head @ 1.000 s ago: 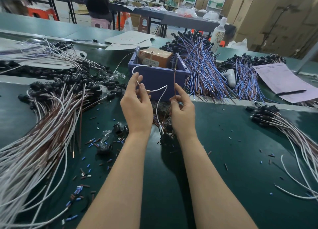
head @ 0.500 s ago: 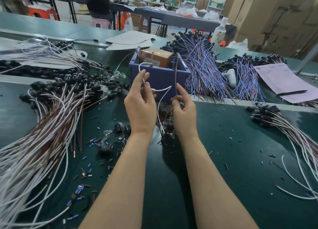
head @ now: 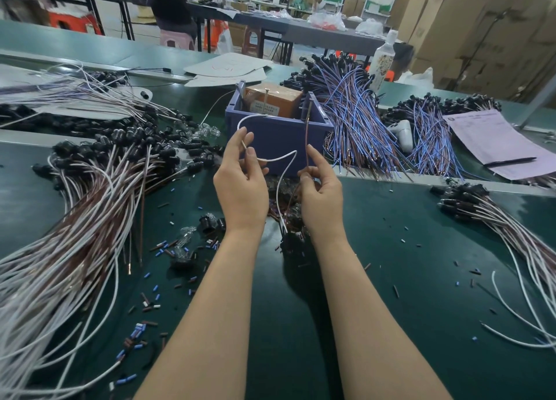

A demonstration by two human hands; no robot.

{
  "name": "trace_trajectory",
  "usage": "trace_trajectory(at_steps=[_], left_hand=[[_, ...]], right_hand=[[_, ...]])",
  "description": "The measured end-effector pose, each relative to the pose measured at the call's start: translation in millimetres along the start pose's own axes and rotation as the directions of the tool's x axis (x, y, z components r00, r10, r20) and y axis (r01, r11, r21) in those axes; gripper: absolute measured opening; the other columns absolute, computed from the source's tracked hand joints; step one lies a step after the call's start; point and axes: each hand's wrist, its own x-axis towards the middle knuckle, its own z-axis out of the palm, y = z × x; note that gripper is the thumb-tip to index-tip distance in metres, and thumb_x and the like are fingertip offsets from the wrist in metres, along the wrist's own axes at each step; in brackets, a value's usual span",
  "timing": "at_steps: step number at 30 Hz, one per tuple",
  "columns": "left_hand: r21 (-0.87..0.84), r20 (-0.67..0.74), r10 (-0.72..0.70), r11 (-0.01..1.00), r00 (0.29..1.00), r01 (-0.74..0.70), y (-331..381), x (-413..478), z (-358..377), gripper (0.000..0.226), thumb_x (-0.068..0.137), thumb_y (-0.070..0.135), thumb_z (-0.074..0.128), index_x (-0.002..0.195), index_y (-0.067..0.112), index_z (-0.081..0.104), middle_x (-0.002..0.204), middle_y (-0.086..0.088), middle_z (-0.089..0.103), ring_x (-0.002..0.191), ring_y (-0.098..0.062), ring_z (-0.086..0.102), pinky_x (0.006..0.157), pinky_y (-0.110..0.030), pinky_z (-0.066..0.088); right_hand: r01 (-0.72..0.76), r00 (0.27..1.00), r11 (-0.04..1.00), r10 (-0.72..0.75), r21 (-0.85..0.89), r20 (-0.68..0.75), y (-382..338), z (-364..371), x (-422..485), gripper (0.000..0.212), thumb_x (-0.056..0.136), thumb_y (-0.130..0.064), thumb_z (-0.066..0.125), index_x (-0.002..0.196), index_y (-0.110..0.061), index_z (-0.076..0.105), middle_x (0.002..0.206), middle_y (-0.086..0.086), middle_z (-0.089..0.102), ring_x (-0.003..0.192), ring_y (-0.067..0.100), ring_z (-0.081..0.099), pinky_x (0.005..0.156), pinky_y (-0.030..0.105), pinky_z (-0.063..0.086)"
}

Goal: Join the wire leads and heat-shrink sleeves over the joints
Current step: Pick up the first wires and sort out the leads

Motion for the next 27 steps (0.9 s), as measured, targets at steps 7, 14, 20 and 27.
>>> trace_trajectory(at_steps=[7,14,20,27], left_hand=[[-0.035,-0.022,-0.009,0.999,1.000,0.008,-0.4,0.8,-1.0,0.033,0.099,0.007,0.043,0.132,0.008,0.050,0.113,0.008,0.059,0.068,0.003,0.059,0.069,-0.017,0.054],[-0.038,-0.031,0.003,0.999,1.000,-0.004,0.5,1.0,-1.3,0.034,0.100,0.007,0.043,0.133,0.008,0.050,0.114,0.009,0.058,0.070,-0.001,0.060,0.069,-0.018,0.054],[-0.038,-0.024,0.009,0.999,1.000,-0.010,2.0,0.5,-1.7,0.033,0.099,0.007,0.043,0.132,0.009,0.051,0.114,0.009,0.059,0.070,-0.001,0.061,0.070,-0.019,0.055],[-0.041,0.005,0.092,0.995,0.996,-0.092,8.2,-3.0,2.2,0.031,0.098,0.004,0.044,0.128,0.007,0.053,0.114,0.006,0.061,0.069,0.002,0.061,0.067,-0.018,0.055]], right_hand=[[0.000,1.000,1.000,0.000,-0.005,0.002,0.6,-0.3,-0.2,0.047,0.095,0.002,0.044,0.136,-0.020,0.050,0.081,-0.005,0.052,0.049,0.000,0.037,0.049,0.012,0.035],[-0.009,1.000,1.000,0.009,0.005,0.008,0.5,-0.2,-0.3,0.047,0.095,0.002,0.044,0.135,-0.022,0.050,0.080,-0.005,0.051,0.048,0.000,0.036,0.047,0.012,0.034],[-0.011,1.000,1.000,0.011,0.003,0.011,0.3,-0.2,-0.5,0.047,0.096,0.001,0.043,0.136,-0.022,0.049,0.082,-0.005,0.052,0.051,0.001,0.037,0.049,0.012,0.036],[-0.017,1.000,1.000,0.017,0.021,0.003,0.2,0.3,-0.6,0.047,0.095,0.003,0.043,0.135,-0.020,0.050,0.080,-0.005,0.052,0.046,-0.001,0.037,0.047,0.011,0.035]])
